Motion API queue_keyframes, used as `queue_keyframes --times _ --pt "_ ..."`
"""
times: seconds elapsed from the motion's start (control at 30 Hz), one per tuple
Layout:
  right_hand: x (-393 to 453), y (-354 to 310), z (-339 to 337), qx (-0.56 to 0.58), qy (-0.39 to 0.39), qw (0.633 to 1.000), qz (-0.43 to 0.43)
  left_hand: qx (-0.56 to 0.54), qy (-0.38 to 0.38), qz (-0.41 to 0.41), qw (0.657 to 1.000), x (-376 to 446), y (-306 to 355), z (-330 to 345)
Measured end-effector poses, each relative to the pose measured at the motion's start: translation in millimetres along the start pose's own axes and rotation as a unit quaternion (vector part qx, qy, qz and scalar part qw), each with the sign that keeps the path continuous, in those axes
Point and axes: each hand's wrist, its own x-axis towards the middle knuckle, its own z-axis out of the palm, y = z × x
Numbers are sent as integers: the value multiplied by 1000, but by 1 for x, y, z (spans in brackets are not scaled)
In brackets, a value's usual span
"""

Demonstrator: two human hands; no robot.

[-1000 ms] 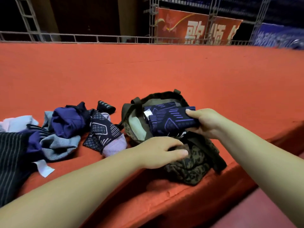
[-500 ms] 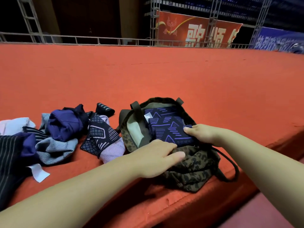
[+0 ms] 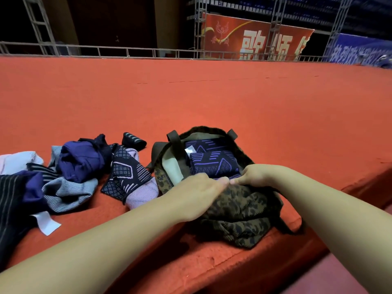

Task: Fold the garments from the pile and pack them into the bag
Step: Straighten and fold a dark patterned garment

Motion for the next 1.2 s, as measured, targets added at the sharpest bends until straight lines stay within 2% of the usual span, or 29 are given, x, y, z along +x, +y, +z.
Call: queue_keyframes --times 0.03,0.1,0.13,0.2,0.3,0.37,0.43,0.5,0.57,0.67,0.77,0.9,1.0,1.07,1.2 --pt "0 2 1 -29 17 999 12 -26 35 -14 999 2 -5 1" --pt "3 6 5 -52 36 998 25 -64 34 -52 996 10 -12 5" --pt "4 8 5 -59 39 997 27 -80 12 -64 995 12 -13 8" --pt "2 10 3 -63 42 997 27 -76 -61 -32 995 16 -12 13" --pt "-1 10 2 -41 80 996 11 -193 -108 -80 972 24 -12 20" --pt "-3 9 4 -14 148 989 -6 -237 -89 -106 962 26 -14 19" --pt "-8 2 6 26 223 974 -30 -250 -29 -116 961 20 -17 11" --pt "-18 -13 7 63 268 959 -71 -211 38 -90 973 8 -22 1" --pt "-30 -32 11 90 279 948 -124 -166 78 -63 981 -5 -31 -7" --pt "-45 -68 24 105 251 944 -189 -137 92 -61 984 -35 -57 -16" --pt "-52 -105 41 108 191 947 -233 -184 91 -82 975 -71 -87 -25" --pt "-40 -144 67 113 154 946 -261 -211 127 -130 960 -113 -120 -36" --pt "-28 -167 85 171 129 948 -236 -337 129 -209 909 -136 -129 -40" --pt "-24 -178 91 197 108 952 -207 -397 91 -261 875 -145 -129 -38" --pt "-20 -195 101 144 41 972 -181 -462 20 -283 840 -157 -122 -29"
